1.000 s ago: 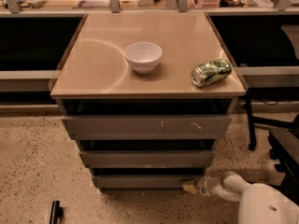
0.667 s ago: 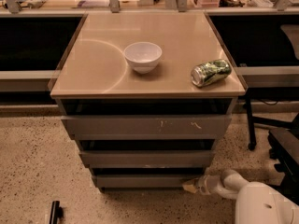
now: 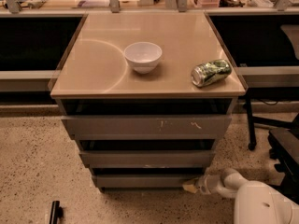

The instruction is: Close bottom drawer

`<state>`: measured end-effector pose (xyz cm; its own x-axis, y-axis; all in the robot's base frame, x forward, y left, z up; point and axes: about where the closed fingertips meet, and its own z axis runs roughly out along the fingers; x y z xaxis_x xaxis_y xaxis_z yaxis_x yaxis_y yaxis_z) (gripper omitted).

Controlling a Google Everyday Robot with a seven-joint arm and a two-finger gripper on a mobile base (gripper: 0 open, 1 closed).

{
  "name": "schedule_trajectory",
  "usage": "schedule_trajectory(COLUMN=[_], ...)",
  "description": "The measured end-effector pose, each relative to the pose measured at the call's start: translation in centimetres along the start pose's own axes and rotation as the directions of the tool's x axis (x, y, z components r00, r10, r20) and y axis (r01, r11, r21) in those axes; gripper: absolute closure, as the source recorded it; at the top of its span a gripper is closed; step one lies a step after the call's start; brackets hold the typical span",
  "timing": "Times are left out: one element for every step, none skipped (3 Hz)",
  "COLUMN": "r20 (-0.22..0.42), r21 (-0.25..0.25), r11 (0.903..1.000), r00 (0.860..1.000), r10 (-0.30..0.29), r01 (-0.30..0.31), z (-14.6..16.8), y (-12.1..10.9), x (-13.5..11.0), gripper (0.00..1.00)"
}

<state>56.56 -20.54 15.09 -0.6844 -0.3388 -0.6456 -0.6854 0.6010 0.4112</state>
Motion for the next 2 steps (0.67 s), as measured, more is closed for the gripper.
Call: schedule_trajectory(r20=[0.057, 0.053], r21=[-0.04, -0.057], r11=[0.9972, 0.9934], r00=[0.996, 0.993], r10=[0.065, 0.103], r01=[-0.062, -0.1], z=[-1.8, -2.1], y=[2.8, 4.2], x=[1.5, 3.8], gripper=[1.0, 0.81])
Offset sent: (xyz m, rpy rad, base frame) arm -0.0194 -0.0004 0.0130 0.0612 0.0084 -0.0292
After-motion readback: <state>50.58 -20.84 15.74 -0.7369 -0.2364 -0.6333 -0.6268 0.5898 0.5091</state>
